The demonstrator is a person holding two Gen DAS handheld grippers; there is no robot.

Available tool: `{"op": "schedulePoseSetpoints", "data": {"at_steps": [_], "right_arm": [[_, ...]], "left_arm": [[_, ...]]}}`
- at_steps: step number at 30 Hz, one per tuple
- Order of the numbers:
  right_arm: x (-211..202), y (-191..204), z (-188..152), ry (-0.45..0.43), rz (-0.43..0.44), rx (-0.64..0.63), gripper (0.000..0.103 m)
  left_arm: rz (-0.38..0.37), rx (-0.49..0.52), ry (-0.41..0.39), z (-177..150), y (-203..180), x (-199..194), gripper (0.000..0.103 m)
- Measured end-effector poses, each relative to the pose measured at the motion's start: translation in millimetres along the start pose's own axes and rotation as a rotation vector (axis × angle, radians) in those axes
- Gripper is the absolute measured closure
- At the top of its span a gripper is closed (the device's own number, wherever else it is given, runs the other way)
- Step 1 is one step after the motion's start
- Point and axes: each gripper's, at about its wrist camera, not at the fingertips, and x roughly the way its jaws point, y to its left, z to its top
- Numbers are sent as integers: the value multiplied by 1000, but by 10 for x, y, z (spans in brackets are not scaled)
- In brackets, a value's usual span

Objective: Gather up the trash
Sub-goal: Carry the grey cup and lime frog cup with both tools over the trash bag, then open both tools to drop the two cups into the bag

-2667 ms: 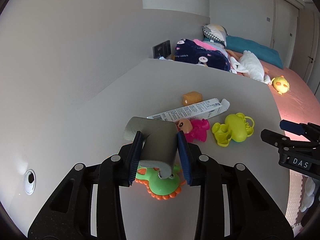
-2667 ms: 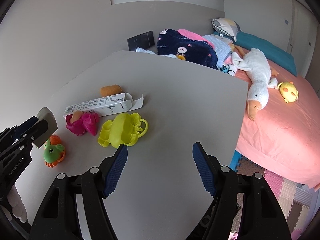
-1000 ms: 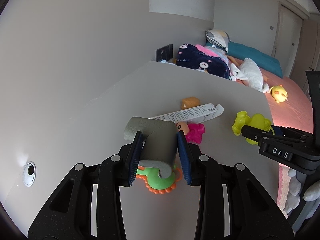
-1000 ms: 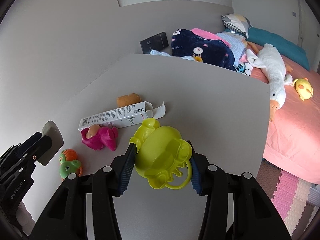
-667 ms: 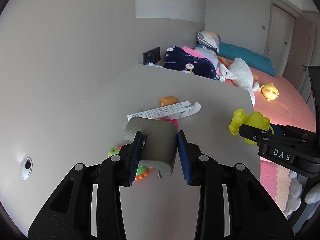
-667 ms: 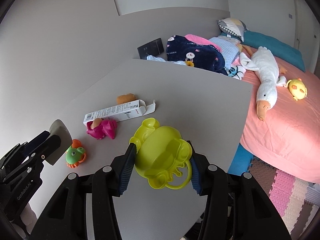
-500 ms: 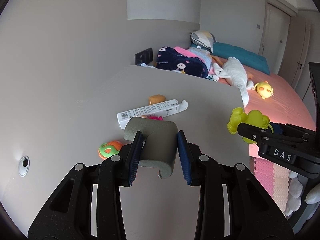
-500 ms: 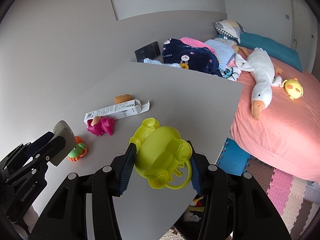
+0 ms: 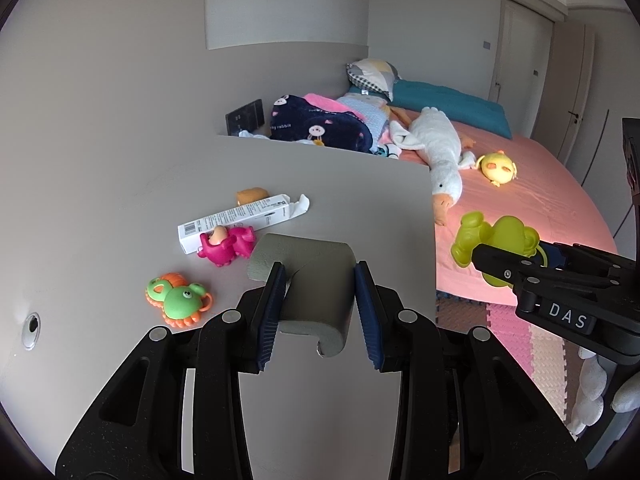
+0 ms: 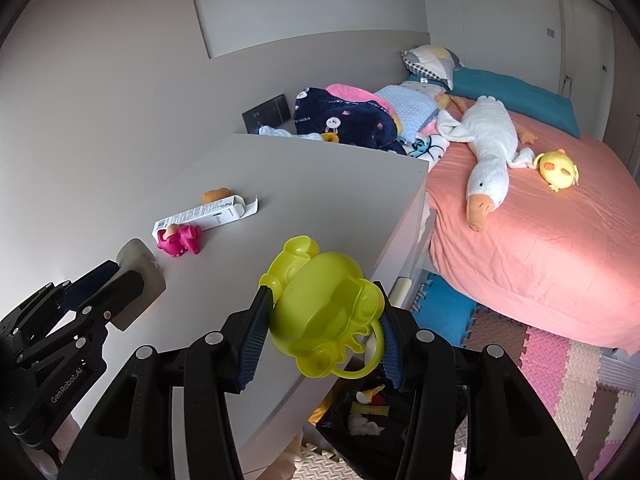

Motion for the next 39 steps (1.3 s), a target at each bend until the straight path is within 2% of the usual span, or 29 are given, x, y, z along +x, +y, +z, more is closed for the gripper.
{"op": "schedulePoseSetpoints", "data": {"at_steps": [20, 36, 38, 39], "right_arm": [[-507, -759, -185, -41, -135, 91, 52], [-614, -1342, -223, -43, -220, 182, 52], [-609, -1399, -222, -42, -228, 196, 52], [-598, -1422, -213, -36, -236, 203, 50]], "left_arm": [[-123, 102, 25, -55, -778, -32, 68], [-203, 222, 79, -144, -1395, 127, 68], [-234, 230, 105, -168, -1427, 161, 66], [-261, 242, 131, -187, -1445, 182, 60]]}}
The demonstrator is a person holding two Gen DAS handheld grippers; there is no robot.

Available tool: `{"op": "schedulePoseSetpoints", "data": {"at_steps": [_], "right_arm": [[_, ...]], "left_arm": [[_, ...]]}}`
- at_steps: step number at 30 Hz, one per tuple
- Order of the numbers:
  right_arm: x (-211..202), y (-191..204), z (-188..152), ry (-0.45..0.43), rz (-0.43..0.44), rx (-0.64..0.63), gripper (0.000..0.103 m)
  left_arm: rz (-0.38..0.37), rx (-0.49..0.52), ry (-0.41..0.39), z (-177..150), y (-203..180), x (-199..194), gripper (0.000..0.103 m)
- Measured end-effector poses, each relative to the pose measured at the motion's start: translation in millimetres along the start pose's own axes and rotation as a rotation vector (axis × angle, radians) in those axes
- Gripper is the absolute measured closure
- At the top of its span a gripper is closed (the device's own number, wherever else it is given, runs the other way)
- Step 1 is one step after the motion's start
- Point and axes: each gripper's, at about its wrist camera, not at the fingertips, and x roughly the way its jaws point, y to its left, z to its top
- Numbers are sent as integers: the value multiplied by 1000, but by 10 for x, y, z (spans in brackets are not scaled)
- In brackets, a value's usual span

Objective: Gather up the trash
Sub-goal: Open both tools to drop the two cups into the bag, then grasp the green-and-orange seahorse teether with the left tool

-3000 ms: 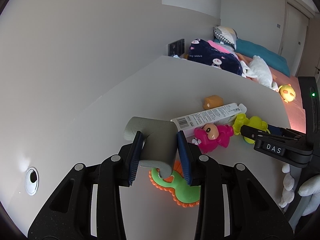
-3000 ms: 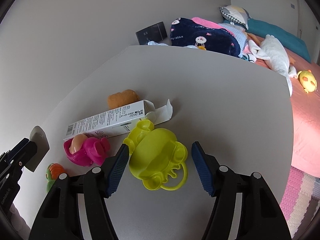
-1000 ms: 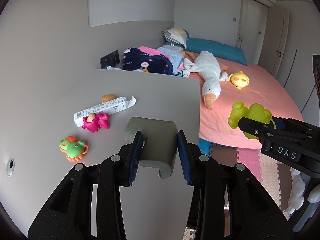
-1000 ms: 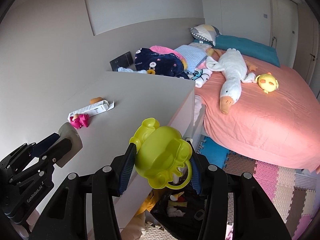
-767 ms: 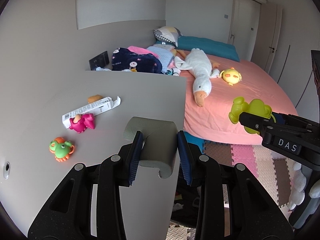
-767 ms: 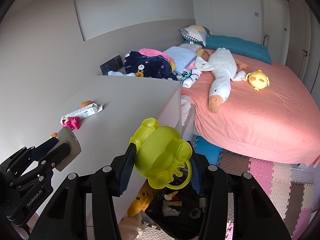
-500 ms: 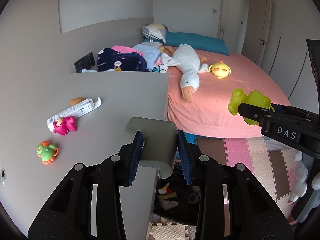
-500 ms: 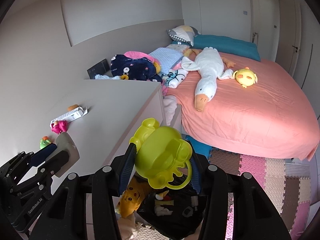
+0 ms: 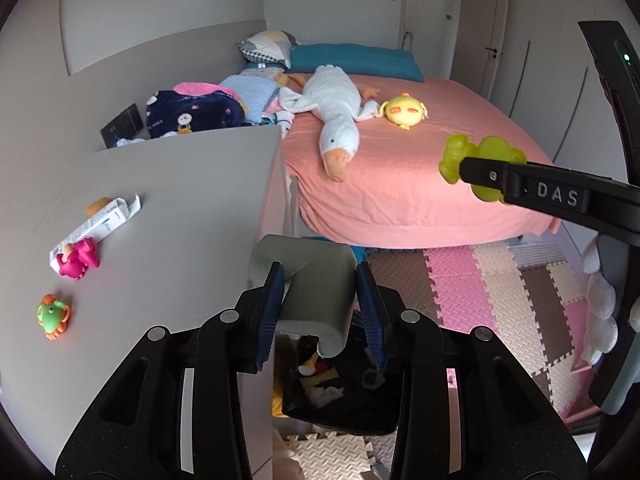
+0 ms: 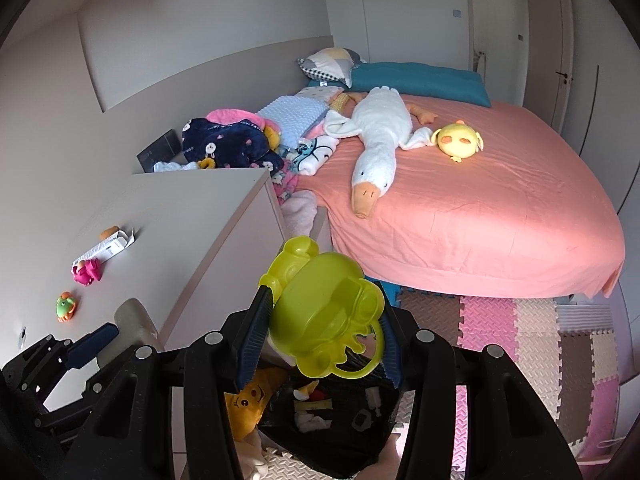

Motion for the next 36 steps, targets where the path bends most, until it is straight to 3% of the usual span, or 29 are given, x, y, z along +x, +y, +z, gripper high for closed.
{"op": "schedulePoseSetpoints", "data": {"at_steps": [1, 2, 3, 5, 15, 36], "right_arm": [[16, -9, 19, 4, -18, 5, 36], [8, -26, 32, -8, -43, 9, 24], [-11, -48, 34, -24, -56, 8, 24], [-23, -72, 43, -32, -63, 11, 24], [89, -1, 11, -16, -30, 23, 24], [345, 794, -4, -8, 90, -93, 24]], "left_arm": [[-11, 8, 18, -13, -12, 17, 34], [3, 17, 18, -29, -25, 11, 18], [27, 30, -4, -46, -34, -22, 8], [52, 48, -25, -66, -21, -74, 8], [106, -53, -16, -112, 361, -68, 8], [229, -210, -7, -294, 1112, -139, 8]]}}
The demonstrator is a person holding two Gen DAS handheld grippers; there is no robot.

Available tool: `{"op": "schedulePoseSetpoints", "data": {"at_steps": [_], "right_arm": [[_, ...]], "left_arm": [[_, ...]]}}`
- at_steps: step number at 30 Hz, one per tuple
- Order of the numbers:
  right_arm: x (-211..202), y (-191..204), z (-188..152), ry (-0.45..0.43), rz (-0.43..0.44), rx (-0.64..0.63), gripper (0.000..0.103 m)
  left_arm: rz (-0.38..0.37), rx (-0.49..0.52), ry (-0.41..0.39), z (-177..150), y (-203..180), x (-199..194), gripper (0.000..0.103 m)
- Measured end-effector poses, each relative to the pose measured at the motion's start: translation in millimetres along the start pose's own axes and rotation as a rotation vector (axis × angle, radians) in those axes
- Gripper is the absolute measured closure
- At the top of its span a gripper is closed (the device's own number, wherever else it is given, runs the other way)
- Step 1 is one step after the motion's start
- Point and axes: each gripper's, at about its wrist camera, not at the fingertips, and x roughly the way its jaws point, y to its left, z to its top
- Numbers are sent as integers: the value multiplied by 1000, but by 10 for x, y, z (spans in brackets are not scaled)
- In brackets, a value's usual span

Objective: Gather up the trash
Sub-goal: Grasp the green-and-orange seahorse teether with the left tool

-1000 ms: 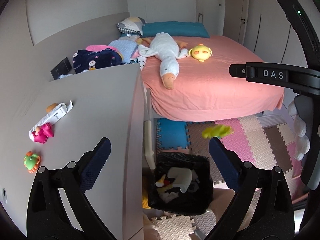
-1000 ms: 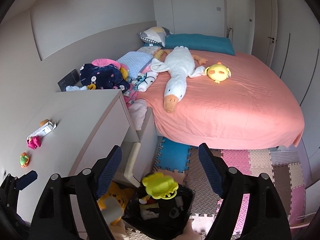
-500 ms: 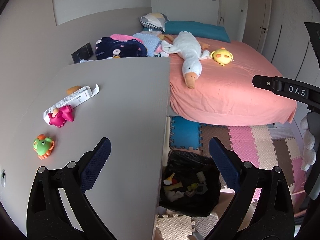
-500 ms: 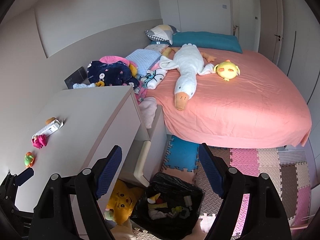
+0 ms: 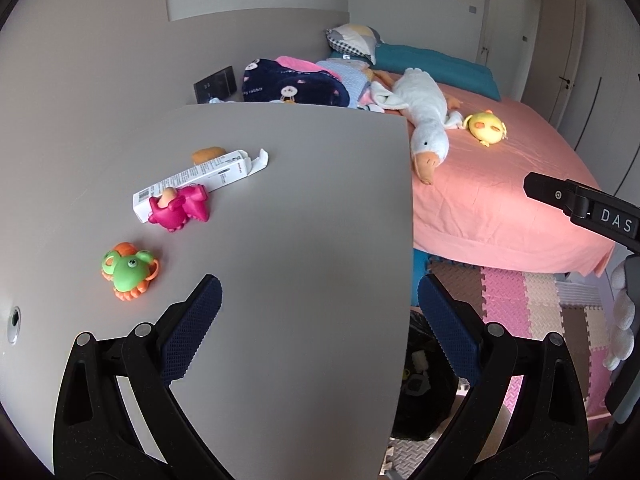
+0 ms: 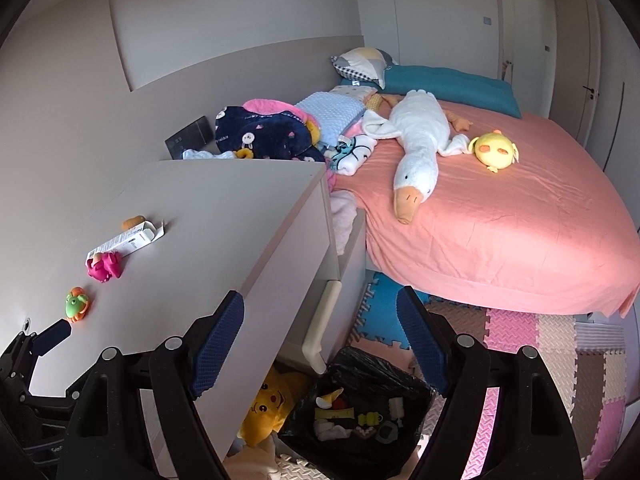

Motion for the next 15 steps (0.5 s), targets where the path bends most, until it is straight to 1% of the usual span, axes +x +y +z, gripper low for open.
{"op": "schedulePoseSetpoints", "data": {"at_steps": [15], "right_arm": [[356, 567, 78, 24, 77, -69, 24]], "left_arm": [[114, -119, 14, -17, 613, 118, 8]]}}
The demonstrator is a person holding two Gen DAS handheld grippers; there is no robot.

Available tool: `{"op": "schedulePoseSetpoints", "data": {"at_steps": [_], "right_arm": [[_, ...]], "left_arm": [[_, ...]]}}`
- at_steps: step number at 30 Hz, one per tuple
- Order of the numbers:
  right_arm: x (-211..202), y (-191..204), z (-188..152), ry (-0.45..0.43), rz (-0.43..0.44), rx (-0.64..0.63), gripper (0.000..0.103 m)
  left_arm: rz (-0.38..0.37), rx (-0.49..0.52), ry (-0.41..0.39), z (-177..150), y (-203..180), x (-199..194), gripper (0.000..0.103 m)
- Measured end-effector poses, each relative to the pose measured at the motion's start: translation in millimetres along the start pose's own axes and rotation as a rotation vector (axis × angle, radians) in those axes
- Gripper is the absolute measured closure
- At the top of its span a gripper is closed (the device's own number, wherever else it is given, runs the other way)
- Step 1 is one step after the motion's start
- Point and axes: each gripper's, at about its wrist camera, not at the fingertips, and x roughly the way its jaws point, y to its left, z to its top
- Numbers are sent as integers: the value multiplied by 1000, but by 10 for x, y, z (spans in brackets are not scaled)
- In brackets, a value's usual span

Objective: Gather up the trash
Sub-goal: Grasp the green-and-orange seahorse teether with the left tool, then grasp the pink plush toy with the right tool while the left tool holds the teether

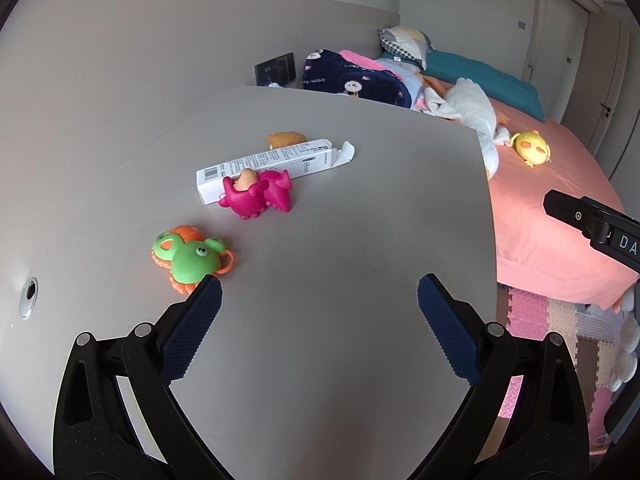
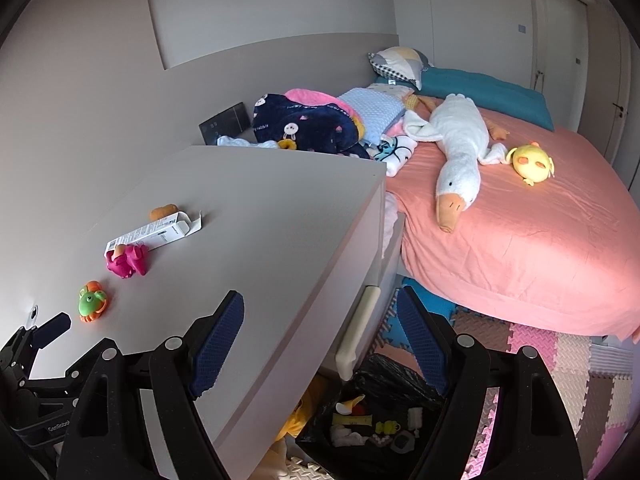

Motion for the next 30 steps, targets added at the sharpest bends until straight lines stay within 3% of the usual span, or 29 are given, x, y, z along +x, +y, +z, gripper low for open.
{"op": "schedulePoseSetpoints", "data": {"at_steps": [11, 15, 21, 26, 28, 30], "right_arm": [[336, 336, 78, 29, 44, -27, 24], [450, 435, 95, 37, 53, -46, 24], [606, 562, 131, 53, 71, -61, 24], [680, 669, 164, 59, 82, -66, 24], [700, 718, 172, 60, 88, -68, 24], [714, 760, 178, 61, 95, -72, 24]], "left_arm": [[89, -154, 20, 77, 531, 238, 8], [122, -233, 30, 107, 766, 361, 16], [143, -247, 48, 136, 892, 491, 18], [138, -236, 68, 137, 901, 595, 28], [129, -237, 76, 132, 913, 623, 39], [127, -237, 75, 136, 925, 632, 39]]}}
